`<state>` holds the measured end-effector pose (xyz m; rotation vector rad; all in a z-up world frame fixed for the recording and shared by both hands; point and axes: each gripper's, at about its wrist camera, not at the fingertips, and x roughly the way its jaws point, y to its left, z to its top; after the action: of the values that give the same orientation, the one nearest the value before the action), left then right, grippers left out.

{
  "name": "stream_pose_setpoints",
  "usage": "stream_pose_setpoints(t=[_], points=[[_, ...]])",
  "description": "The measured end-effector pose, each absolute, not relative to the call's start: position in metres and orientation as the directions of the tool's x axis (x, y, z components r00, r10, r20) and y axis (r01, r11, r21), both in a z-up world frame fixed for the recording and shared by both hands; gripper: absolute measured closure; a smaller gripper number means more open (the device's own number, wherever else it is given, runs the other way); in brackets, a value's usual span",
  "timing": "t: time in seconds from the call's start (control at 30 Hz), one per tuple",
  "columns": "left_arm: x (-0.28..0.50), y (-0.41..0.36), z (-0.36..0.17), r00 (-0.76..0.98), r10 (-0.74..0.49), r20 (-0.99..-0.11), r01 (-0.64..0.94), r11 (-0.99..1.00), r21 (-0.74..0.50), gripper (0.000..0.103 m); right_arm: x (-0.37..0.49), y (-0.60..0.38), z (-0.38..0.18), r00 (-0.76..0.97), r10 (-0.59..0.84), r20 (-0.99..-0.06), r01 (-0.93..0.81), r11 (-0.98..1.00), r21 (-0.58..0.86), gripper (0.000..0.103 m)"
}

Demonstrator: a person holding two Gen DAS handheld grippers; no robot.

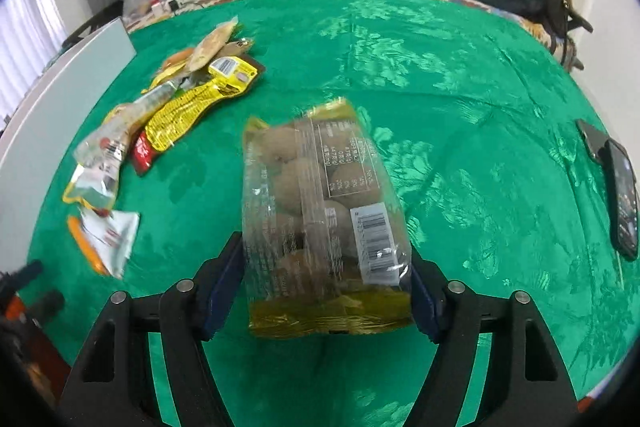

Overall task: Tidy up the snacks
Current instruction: 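Lift the clear snack bag with the right tool and hold it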

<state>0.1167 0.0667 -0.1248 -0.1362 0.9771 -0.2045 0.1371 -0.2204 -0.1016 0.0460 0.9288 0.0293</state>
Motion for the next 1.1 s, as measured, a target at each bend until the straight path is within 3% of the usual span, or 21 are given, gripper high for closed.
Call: stream_pose_setpoints(t=[0.37, 1.1], points=[[0.117, 0.041, -0.139, 0.549, -0.083, -0.832, 0.136, 0.991, -0.010, 0.000, 0.144, -0.214, -0.128, 0.619, 0.035, -0.785, -0.056, 0.998, 0.000, 0.011], [0.113, 0.038, -0.139, 0.592, -0.079, -0.802, 0.126, 0.992, -0.005, 0.000, 0.145, -0.214, -0.129, 0.626, 0.030, -0.779, -0.049, 0.999, -0.001, 0.011]])
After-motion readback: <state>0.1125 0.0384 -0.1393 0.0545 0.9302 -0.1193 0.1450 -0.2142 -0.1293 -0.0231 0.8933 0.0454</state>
